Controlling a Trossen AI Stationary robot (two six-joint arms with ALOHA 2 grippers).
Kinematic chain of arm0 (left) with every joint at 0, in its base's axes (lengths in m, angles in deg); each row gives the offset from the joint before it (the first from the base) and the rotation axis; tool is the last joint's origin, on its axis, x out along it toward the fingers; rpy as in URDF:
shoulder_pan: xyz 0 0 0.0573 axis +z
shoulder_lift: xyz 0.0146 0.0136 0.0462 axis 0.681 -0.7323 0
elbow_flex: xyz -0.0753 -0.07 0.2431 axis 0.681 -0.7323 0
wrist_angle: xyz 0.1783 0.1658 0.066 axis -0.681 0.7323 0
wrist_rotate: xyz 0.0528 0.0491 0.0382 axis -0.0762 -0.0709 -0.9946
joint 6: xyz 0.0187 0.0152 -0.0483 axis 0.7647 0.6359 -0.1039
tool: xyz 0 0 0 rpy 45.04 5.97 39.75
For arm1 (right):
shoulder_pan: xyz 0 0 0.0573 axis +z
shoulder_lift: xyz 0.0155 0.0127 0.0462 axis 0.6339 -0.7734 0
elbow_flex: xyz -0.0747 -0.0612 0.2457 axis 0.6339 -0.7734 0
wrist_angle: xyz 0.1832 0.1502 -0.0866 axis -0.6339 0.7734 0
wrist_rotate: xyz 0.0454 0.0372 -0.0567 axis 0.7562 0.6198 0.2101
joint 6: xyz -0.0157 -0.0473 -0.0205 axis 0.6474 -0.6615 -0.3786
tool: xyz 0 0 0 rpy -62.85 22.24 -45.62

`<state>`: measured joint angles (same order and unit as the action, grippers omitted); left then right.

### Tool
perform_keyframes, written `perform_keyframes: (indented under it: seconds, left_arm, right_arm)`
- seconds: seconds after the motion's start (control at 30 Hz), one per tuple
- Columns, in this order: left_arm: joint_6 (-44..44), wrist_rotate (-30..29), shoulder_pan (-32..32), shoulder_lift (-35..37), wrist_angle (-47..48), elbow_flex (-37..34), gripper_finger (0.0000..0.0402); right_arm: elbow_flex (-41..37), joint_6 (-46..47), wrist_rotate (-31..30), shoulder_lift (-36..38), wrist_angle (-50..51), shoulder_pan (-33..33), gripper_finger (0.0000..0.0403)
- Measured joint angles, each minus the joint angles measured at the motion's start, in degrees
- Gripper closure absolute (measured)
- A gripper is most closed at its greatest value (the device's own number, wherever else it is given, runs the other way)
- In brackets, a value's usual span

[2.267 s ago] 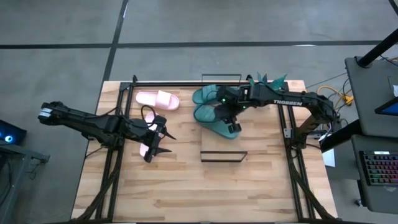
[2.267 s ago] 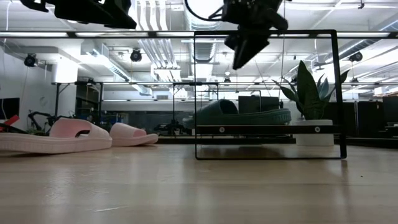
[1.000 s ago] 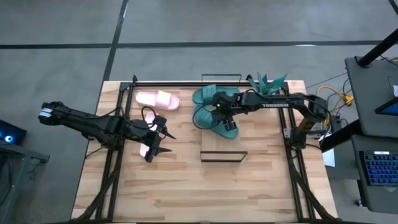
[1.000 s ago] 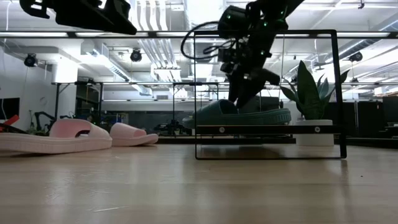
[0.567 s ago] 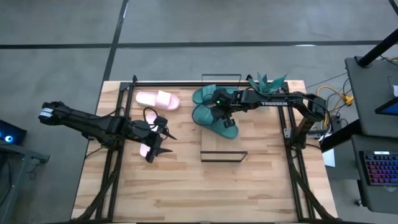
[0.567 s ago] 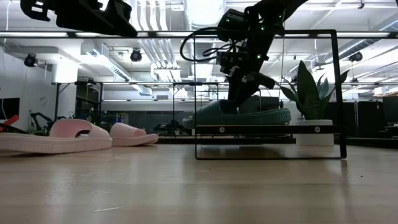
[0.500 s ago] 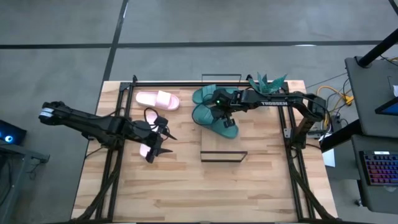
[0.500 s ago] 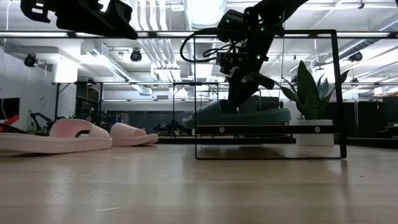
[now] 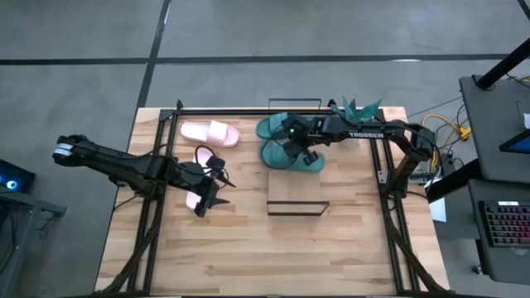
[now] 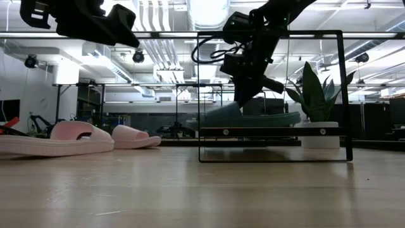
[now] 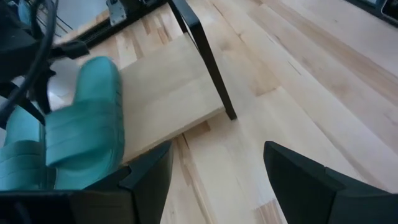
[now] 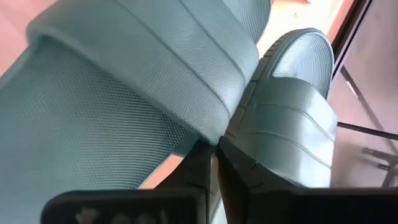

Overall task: Pick and place slides into the shelf
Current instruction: Put the green slipper on the shelf

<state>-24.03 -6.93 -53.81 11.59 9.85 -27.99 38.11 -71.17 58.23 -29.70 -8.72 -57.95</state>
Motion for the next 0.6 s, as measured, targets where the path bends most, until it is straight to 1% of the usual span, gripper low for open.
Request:
perform_keyframes:
  seconds: [0.27, 0.6]
  left_arm:
    - [0.0, 0.0, 0.0, 0.1, 0.5, 0.0, 0.0166]
    - [0.0, 0.0, 0.0, 0.1, 1.6, 0.0, 0.0166]
  right_arm:
    - [0.0, -9.7, 3.0, 0.0, -3.7, -1.5, 0.0394]
    - [0.6, -9.3, 3.8, 0.0, -7.0, -4.4, 0.0394]
